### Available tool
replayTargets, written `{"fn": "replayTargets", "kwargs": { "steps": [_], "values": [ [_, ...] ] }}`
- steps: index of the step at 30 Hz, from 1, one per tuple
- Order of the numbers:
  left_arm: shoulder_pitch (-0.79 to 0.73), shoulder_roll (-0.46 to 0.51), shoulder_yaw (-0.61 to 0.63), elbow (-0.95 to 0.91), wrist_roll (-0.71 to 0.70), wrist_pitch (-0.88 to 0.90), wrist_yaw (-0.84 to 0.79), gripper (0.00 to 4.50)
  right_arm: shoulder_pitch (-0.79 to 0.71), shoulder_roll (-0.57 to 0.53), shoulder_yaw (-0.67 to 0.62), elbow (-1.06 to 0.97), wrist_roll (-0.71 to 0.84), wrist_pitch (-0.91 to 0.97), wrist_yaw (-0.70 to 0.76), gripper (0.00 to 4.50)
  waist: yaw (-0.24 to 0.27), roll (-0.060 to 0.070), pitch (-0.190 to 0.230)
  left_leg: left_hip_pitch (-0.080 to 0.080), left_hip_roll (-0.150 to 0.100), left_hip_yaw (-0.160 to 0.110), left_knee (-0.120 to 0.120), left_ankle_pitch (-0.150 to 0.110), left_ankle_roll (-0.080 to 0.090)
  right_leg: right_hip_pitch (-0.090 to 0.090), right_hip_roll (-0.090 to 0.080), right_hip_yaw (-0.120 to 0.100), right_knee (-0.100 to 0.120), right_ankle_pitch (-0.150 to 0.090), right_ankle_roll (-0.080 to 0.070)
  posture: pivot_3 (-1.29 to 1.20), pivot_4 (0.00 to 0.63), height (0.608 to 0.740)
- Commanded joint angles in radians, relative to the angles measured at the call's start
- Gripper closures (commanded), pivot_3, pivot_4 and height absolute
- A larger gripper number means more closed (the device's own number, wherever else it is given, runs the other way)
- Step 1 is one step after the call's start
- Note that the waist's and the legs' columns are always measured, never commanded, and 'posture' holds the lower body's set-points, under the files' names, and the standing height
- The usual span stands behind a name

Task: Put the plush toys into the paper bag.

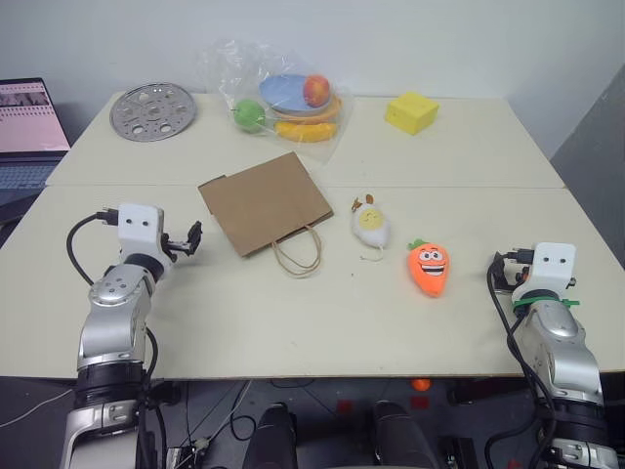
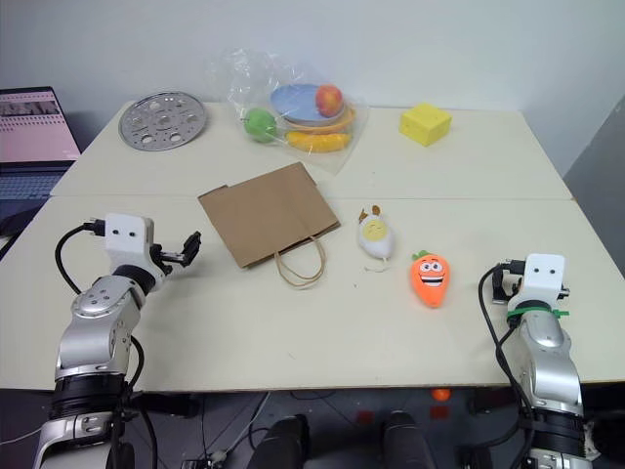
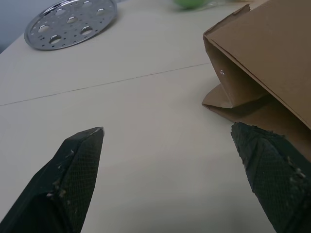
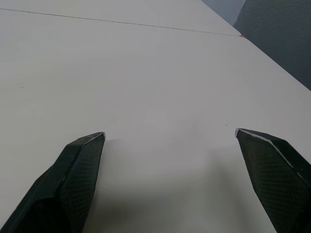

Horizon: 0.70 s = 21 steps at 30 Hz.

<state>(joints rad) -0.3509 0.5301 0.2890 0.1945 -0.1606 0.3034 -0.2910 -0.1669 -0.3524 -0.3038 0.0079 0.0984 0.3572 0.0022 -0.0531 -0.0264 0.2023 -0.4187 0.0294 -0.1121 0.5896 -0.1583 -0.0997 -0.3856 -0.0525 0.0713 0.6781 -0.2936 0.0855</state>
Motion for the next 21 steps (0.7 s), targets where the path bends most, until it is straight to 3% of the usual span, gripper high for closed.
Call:
{"fn": "replayTargets", "kwargs": {
  "steps": [1,21],
  "values": [
    [0.000,0.023,0.024,-0.052,-0.007,0.001,-0.001,0.02,-0.011,-0.016,-0.018,-0.012,-0.006,-0.018,0.001,0.00,0.000,0.000,0.000,0.000,0.000,0.000,0.000,0.000,0.000,0.000,0.000,0.000,0.000,0.000,0.000,0.00,0.150,0.740],
    [0.021,0.018,0.047,-0.064,-0.051,-0.001,-0.029,0.02,-0.007,-0.030,-0.018,-0.029,-0.007,-0.014,0.012,0.00,0.000,0.000,0.000,0.000,0.000,0.000,0.000,0.000,0.000,0.000,0.000,0.000,0.000,0.000,0.000,0.00,0.150,0.740]
  ]
}}
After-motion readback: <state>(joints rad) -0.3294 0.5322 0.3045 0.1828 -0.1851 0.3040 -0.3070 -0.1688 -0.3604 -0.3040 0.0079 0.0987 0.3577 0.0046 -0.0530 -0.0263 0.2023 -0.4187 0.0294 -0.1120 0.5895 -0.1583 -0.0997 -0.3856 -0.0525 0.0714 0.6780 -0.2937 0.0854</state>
